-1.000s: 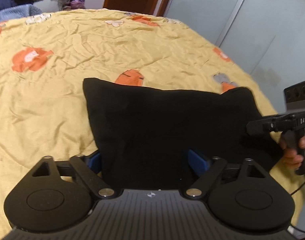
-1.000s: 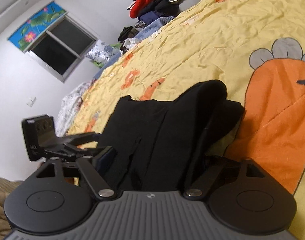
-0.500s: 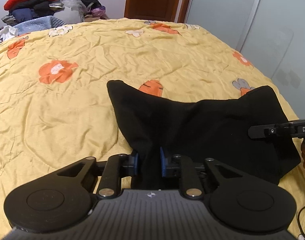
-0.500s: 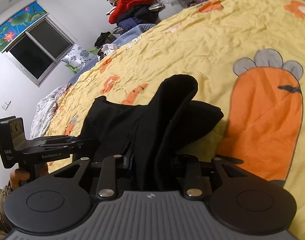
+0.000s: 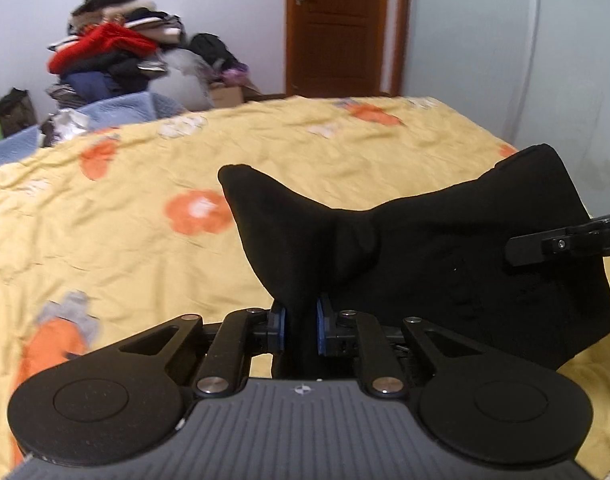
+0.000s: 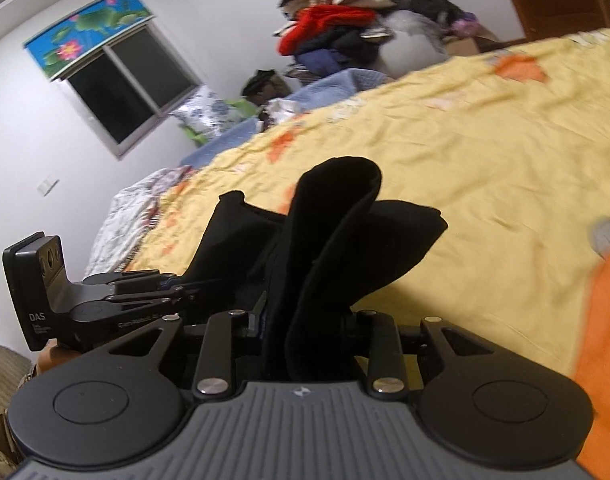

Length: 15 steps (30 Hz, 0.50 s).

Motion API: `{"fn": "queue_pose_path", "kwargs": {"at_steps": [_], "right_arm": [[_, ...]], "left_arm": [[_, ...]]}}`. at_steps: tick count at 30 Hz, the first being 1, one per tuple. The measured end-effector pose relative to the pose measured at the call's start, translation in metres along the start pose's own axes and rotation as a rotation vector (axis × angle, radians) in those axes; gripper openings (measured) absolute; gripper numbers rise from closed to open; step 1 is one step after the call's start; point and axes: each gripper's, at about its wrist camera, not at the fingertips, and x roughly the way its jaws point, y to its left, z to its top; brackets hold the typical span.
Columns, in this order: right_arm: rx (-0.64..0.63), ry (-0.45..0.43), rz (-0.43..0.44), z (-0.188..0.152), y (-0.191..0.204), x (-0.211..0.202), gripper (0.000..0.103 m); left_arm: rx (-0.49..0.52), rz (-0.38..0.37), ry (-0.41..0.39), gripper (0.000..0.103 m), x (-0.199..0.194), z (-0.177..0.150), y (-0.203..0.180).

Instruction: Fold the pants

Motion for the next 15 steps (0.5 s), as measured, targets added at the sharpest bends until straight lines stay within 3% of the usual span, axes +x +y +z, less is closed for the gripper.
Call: {"fn": "queue_pose_path", "kwargs": {"at_steps": [7, 15], "right_arm": [[-0.017, 0.003, 0.067, 0.028, 0.020, 0.044, 0.029], [0.006, 0.001, 0.094, 0.045, 0.025, 0.074, 0.029]], "left_arm": [[-0.031, 0.098, -0.014, 0.016, -0.005, 0.015, 0.035], [-0.037, 0.151, -0.004, 0.016, 0.000, 0.023, 0.061]]}}
